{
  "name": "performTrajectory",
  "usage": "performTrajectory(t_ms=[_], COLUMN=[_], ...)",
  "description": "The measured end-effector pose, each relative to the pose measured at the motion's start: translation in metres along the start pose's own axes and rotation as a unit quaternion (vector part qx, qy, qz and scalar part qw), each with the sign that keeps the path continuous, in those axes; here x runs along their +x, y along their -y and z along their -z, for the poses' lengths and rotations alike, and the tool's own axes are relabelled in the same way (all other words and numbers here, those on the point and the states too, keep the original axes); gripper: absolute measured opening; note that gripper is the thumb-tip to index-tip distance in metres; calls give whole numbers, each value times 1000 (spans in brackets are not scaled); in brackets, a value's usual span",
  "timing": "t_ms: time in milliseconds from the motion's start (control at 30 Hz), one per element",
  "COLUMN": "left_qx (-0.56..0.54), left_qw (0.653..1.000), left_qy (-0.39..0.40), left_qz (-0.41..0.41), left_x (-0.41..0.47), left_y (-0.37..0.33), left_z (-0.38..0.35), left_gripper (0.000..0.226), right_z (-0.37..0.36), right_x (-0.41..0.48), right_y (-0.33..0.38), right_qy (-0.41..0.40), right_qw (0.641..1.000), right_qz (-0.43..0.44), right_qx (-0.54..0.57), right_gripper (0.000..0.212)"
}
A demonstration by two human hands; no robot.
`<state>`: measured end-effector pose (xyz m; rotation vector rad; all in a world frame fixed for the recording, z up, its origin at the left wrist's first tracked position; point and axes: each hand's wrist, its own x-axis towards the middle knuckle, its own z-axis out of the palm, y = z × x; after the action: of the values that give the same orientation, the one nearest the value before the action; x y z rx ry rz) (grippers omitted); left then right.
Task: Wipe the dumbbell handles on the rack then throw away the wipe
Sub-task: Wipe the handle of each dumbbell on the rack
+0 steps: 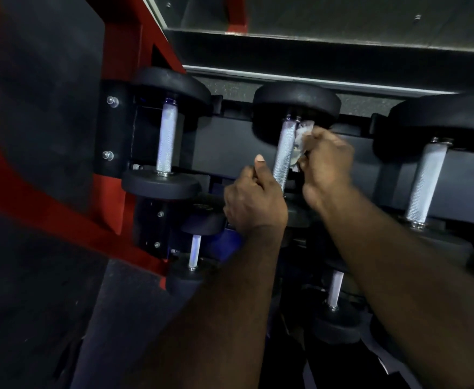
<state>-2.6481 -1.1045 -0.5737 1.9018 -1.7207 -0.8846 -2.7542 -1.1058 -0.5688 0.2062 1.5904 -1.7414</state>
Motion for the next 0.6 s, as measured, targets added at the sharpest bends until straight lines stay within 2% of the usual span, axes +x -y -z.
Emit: performTrajectory(t_ms=[133,200,233,267,333,433,500,600], left_qx=[-3,-9,-7,-3,-7,-18,-22,-18], left_qw=[1000,1000,1000,1000,1000,1000,1000,1000], left_qy=[-1,0,-2,-3,-3,4,-5,-1], left_qz=[-1,-3,-3,-4,-2,5,2,2], left_x=[-1,-1,-1,-1,-2,-2,-2,-2], left_y=[1,-2,-3,-3,-3,-5,-5,-4], left_z=[0,1,2,2,3,3,4,5], left_gripper=[65,58,55,54,51,46,45,44], right_z=[-7,-2,3,10,22,38,41,29], right_x=[14,9,4,-3,-10,1,15,15], right_y=[-2,-5,-5,-2,2,4,8,25], right_qy=[-13,-10,-12,-15,20,143,203,247], right_qw=[999,997,983,954,852,673,568,438], right_qz=[-19,62,130,208,366,526,572,555], right_qx=[34,-50,-127,-217,-374,-500,-556,-663], right_gripper=[19,13,9,10,23,44,43,45])
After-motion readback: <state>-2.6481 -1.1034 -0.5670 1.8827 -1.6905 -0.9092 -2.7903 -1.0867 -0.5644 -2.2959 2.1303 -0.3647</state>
